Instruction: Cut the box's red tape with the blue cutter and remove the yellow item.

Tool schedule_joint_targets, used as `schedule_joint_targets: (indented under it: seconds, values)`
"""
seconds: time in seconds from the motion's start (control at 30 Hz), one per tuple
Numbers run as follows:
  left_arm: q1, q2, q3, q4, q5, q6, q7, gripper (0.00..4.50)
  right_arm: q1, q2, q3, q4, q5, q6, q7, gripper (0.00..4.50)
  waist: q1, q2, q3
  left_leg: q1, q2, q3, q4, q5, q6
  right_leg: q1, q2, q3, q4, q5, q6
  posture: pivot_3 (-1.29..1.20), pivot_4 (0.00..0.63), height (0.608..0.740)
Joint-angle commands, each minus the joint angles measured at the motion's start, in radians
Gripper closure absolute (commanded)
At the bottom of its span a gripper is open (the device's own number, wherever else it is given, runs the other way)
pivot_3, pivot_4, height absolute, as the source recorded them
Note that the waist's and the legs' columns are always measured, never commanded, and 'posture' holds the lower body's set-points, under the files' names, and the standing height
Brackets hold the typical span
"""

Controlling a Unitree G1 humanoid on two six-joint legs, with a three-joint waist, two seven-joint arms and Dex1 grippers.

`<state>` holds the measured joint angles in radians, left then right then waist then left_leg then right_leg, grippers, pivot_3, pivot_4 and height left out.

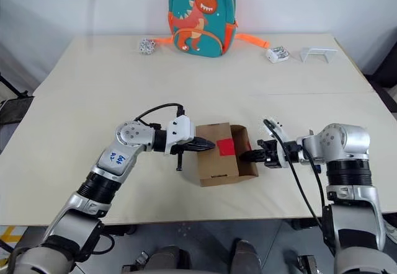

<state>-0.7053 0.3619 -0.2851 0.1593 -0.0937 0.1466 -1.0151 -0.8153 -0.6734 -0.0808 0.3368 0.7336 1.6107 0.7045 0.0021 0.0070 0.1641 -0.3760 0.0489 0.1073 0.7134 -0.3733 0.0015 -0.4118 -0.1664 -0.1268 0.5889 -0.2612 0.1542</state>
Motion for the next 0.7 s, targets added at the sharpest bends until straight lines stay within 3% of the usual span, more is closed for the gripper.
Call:
schedule_joint_targets:
  seconds: [0.03, 0.33, 0.7]
  values:
    - [0.012, -0.023, -0.012, -0.012, 0.01, 0.006, 0.027, 4.5, -0.066, -0.067, 0.0, -0.029, 0.024, 0.004, -0.022, 4.49, -0.001, 0.0, 0.0, 0.0, 0.0, 0.0, 0.0, 0.0, 0.0, 0.0, 0.0, 0.0, 0.0, 0.0, 0.0, 0.0, 0.15, 0.74]
    - [-0.015, -0.143, -0.01, 0.105, 0.031, -0.028, 0.131, 4.5, -0.231, -0.256, 0.147, -0.114, 0.286, 0.004, -0.14, 4.49, -0.002, 0.001, 0.001, -0.001, 0.0, 0.0, -0.001, 0.0, 0.0, -0.001, 0.0, 0.0, -0.001, 0.0, 0.0, 0.0, 0.15, 0.74]
    - [-0.025, -0.183, 0.001, 0.147, 0.044, -0.047, 0.161, 4.5, -0.248, -0.289, 0.177, -0.127, 0.608, 0.004, -0.409, 4.49, 0.017, 0.001, 0.001, -0.002, 0.0, 0.0, 0.001, -0.001, 0.001, -0.001, 0.0, 0.0, -0.002, 0.0, 0.0, 0.0, 0.15, 0.74]
